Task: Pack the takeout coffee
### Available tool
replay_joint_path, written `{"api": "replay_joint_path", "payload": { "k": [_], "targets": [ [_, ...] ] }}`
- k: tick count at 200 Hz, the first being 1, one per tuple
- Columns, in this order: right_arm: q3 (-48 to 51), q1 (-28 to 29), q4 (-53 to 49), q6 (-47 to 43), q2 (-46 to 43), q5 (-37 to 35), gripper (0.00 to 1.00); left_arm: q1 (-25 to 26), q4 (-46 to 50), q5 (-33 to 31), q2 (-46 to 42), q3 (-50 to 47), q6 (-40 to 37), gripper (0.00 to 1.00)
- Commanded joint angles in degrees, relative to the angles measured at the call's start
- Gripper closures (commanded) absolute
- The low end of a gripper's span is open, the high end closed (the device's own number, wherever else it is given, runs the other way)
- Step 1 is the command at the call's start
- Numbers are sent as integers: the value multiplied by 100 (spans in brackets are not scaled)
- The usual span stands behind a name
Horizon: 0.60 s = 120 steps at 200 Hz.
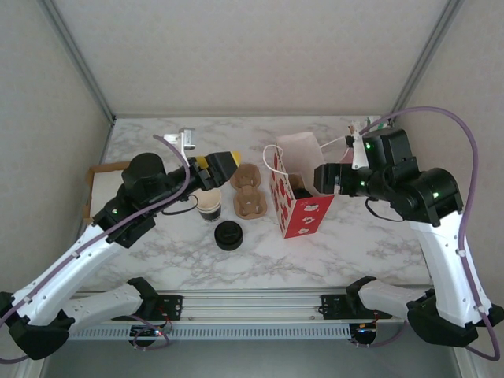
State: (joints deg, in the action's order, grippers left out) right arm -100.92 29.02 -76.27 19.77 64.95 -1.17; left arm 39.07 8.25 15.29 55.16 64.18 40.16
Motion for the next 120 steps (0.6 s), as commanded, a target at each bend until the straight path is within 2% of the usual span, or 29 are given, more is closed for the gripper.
{"api": "replay_joint_path", "payload": {
  "k": [1, 84, 120],
  "targets": [
    [153, 28, 41, 170, -228, 199, 8, 28, 193, -176, -223, -140, 118, 0],
    [842, 26, 77, 402, -963, 479, 7, 31, 565, -349, -665, -496, 228, 0],
    [1171, 26, 77, 474, -1201, 538, 4, 31, 664, -460, -851, -732, 220, 0]
  ]
}}
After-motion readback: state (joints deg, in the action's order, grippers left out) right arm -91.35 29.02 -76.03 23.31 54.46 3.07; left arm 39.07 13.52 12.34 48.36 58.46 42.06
